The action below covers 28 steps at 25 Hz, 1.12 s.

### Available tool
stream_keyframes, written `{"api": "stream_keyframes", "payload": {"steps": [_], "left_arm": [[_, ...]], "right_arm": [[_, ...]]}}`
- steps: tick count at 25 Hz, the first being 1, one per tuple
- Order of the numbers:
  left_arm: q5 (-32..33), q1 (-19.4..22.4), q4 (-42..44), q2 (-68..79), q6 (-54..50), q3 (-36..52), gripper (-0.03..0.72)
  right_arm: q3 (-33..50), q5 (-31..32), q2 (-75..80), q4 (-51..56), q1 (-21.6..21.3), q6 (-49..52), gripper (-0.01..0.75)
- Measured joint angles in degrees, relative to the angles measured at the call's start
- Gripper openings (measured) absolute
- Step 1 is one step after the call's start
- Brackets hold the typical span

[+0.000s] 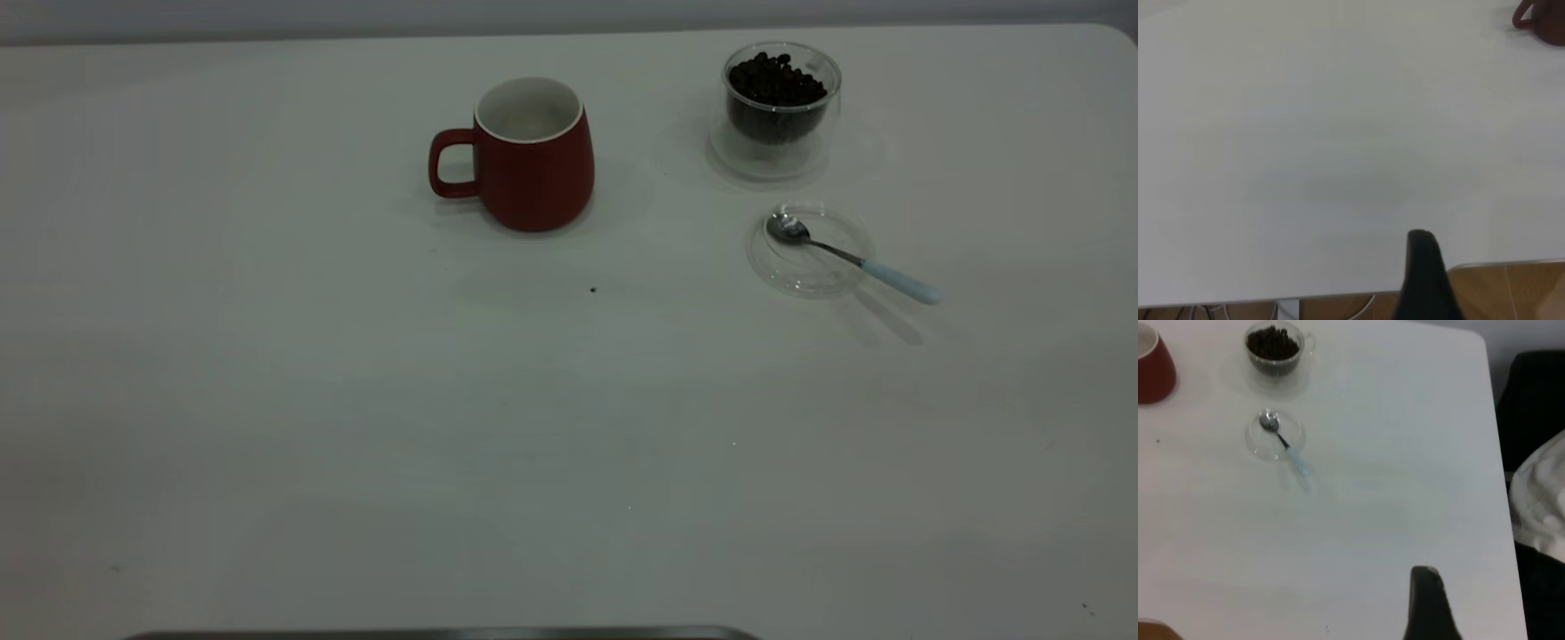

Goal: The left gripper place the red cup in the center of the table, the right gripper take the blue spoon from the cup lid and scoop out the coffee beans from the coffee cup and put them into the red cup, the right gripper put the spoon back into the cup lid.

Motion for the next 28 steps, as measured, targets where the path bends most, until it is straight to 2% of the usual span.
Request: {"api": "stream_keyframes", "payload": {"steps": [4, 9, 13, 21, 28], "left_arm": [[0.0, 0.0, 0.0, 0.0, -0.35, 0.0, 0.587], [0.0, 0.0, 0.0, 0.0, -0.05, 0.0, 0.587], [0.0, 0.0, 0.0, 0.0, -0.05, 0.0, 0.587], [0.0, 0.0, 0.0, 0.0, -0.05, 0.0, 0.587], [0.0, 0.0, 0.0, 0.0, -0.05, 0.0, 0.587]], "right_arm": [[0.5, -0.41, -2.78, -4.9, 4.93, 5.07, 0.523], [7.5, -6.3, -7.07, -7.35, 5.38, 8.27, 0.523], [10.49, -7.03, -7.62, -7.4, 6.14, 8.4, 0.523], [11.6, -5.1, -7.62, -5.68, 15.07, 8.51, 0.523], [12.13, -5.58, -7.62, -5.91, 15.65, 8.51, 0.523]]}}
